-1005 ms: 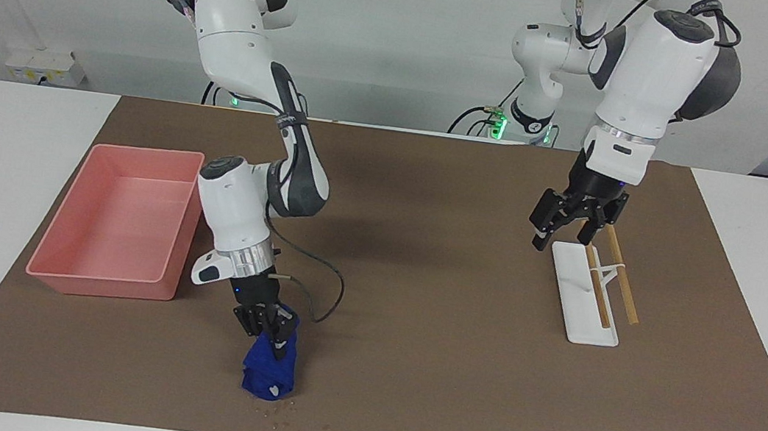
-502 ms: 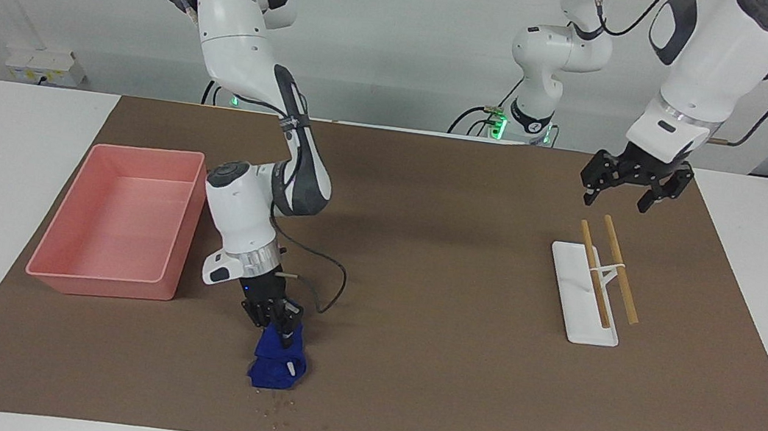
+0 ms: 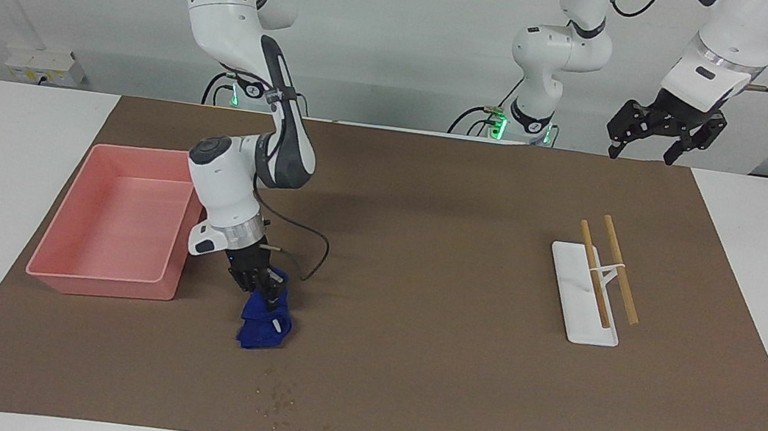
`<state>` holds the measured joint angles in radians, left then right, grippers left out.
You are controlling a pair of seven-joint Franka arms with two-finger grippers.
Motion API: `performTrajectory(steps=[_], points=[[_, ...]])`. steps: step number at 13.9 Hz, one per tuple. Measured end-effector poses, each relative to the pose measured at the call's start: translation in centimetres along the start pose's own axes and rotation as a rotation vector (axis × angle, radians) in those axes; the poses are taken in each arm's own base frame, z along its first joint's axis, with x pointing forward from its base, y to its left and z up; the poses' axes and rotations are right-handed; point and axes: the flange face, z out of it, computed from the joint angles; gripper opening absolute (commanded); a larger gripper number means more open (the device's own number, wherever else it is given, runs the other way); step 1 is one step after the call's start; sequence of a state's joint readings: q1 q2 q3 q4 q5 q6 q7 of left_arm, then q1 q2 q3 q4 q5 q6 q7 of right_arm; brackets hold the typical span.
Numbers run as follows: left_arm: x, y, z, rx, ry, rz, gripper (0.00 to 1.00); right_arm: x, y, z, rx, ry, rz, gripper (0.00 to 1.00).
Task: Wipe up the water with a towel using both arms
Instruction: 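Lower the cloth with the right gripper while the left gripper withdraws, then carry the cloth into the pink bin with the right gripper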
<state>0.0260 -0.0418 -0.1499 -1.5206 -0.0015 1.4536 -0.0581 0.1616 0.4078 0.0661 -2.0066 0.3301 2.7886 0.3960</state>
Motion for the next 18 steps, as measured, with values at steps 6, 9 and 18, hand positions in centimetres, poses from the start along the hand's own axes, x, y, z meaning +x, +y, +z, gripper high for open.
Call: performTrajectory(steps=[6,9,18], points=[[0.0,-1.5,0.0,-0.066,-0.001,-0.033,1.00,-2.8,3.8,-2.4,-0.058,-0.073,0.026,0.00],[-0.1,-1.1,-0.1,-0.066,0.001,-0.026,1.00,-4.6,5.0,-3.3,-0.073,-0.088,0.026,0.00],[-0.1,-1.1,0.1,-0.031,0.000,0.052,1.00,-8.4,5.7,-8.5,-0.140,-0.294,0.028,0.00]])
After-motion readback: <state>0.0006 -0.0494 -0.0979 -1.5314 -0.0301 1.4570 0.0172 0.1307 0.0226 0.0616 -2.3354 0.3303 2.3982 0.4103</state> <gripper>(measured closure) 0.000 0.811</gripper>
